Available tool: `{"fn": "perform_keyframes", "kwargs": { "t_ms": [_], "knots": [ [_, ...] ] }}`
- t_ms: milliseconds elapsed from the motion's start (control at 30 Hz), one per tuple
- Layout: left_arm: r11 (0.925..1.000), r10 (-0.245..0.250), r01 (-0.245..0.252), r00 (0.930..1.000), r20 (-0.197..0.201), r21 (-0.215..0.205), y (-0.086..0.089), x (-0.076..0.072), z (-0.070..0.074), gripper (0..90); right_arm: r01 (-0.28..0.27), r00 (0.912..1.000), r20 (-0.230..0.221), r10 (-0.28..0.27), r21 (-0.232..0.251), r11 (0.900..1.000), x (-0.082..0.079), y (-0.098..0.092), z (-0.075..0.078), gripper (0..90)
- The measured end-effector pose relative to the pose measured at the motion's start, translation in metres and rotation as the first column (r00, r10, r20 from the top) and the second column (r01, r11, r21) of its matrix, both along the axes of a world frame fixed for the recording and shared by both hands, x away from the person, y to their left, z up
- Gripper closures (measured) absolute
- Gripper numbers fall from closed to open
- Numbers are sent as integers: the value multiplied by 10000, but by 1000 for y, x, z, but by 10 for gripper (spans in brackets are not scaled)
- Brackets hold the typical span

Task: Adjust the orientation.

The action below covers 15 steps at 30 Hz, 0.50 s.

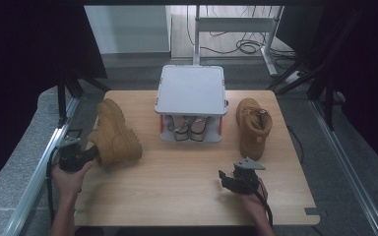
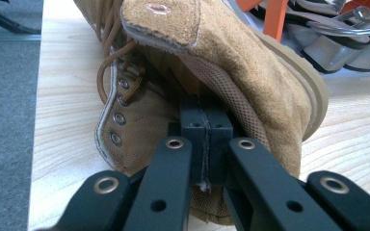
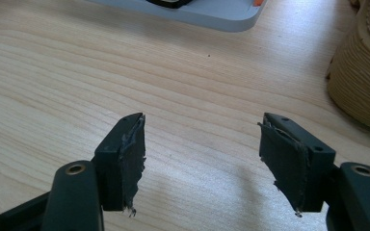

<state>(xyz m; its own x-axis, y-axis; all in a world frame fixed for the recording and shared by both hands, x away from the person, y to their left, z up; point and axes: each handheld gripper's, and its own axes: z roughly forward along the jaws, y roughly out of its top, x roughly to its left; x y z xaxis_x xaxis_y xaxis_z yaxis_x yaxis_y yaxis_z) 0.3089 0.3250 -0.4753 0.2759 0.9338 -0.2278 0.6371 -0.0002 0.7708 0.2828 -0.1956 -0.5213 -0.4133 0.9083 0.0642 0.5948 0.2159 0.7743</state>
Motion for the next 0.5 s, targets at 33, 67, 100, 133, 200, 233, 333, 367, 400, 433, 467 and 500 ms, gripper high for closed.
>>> {"fn": "perform_keyframes", "kwargs": {
  "t_ms": [33,67,100,133,200,233,333,367,400,433,467,500],
  "knots": [
    [10000,-17,17,10000,20,0,-1,1,1,895,1,10000,-21,-1,17,10000,0,0,0,329],
    [10000,-72,72,10000,25,4,-1,1,2,895,14,10000,-19,-14,25,10000,0,-1,0,329],
    [9999,-113,113,9999,32,-11,-2,2,2,895,11,10000,-6,-11,25,10000,0,-1,0,328],
    [9998,-171,172,9998,43,-25,-4,3,3,895,17,10000,0,-17,25,10000,0,-1,1,328],
    [9990,-439,439,9990,-13,-56,-8,4,3,893,35,10000,10,-35,23,10000,0,-2,1,328],
    [9981,-615,615,9981,-33,-104,-11,5,3,891,39,10000,15,-39,27,10000,0,-2,1,329],
    [9968,-791,793,9967,198,-95,-22,6,2,892,78,10000,49,-78,42,10000,0,-3,2,329],
    [9969,-785,786,9967,194,-50,-23,7,3,893,101,9999,44,-101,67,9999,-1,-4,2,328],
    [9966,-820,821,9965,174,-66,-25,9,5,893,96,9999,58,-97,62,9999,-1,-4,3,328],
    [9961,-879,880,9959,191,-80,-27,11,7,893,115,9999,80,-116,76,9999,-1,-5,3,329],
    [9957,-921,923,9955,204,-68,-28,13,8,893,137,9999,89,-138,88,9999,-1,-6,3,329],
    [9953,-972,972,9950,213,19,-31,16,11,893,146,9998,92,-147,88,9999,-1,-6,3,329]
  ]
}}
